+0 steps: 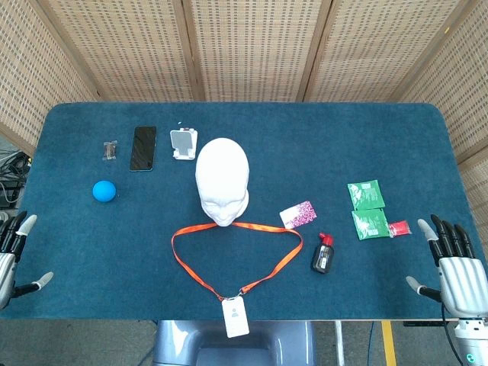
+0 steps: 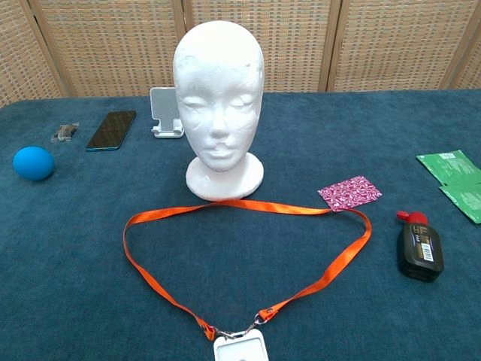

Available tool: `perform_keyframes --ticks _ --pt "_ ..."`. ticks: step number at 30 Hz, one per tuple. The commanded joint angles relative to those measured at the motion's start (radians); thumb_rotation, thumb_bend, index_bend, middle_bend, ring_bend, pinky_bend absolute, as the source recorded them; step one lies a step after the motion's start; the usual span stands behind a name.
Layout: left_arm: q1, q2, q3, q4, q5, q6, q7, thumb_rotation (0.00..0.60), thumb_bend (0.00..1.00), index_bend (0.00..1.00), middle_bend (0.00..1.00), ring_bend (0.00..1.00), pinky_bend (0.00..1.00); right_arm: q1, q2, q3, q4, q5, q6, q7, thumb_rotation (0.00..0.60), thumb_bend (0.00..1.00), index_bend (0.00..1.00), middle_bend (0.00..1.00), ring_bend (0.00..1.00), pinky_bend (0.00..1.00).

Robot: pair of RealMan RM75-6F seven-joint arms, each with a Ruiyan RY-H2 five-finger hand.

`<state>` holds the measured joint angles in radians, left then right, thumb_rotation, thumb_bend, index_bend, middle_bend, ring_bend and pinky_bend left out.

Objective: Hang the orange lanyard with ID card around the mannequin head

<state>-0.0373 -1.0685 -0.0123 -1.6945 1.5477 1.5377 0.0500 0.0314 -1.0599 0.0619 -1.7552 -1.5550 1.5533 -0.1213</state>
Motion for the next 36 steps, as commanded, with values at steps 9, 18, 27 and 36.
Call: perform_keyframes --ticks 9,18,27,36 --pt "0.0 -0.002 0.0 0.002 -0.004 -0.004 0.001 0.6 0.0 0.0 0.0 0.0 0.0 0.02 -0.024 0.0 0.001 0.023 -0.047 -0.017 0.6 0.0 0.0 0.0 0.0 0.0" --pt "-0.019 -0.015 -0.02 0.017 -0.048 -0.039 0.014 0.6 0.0 0.0 0.0 0.0 0.0 0.233 -0.112 0.155 0.036 0.206 -0.3 0.1 0.6 0.21 0.33 0.0 0.0 0.0" --pt "-0.048 -0.038 -0.031 0.026 -0.1 -0.1 0.062 0.6 0.0 0.0 0.0 0.0 0.0 0.418 -0.256 0.203 0.104 0.433 -0.524 -0.017 0.6 0.39 0.46 0.0 0.0 0.0" --pt "-0.064 -0.05 -0.034 0.027 -0.127 -0.13 0.092 0.6 0.0 0.0 0.0 0.0 0.0 0.522 -0.391 0.181 0.145 0.601 -0.575 -0.202 0.6 0.42 0.49 0.0 0.0 0.0"
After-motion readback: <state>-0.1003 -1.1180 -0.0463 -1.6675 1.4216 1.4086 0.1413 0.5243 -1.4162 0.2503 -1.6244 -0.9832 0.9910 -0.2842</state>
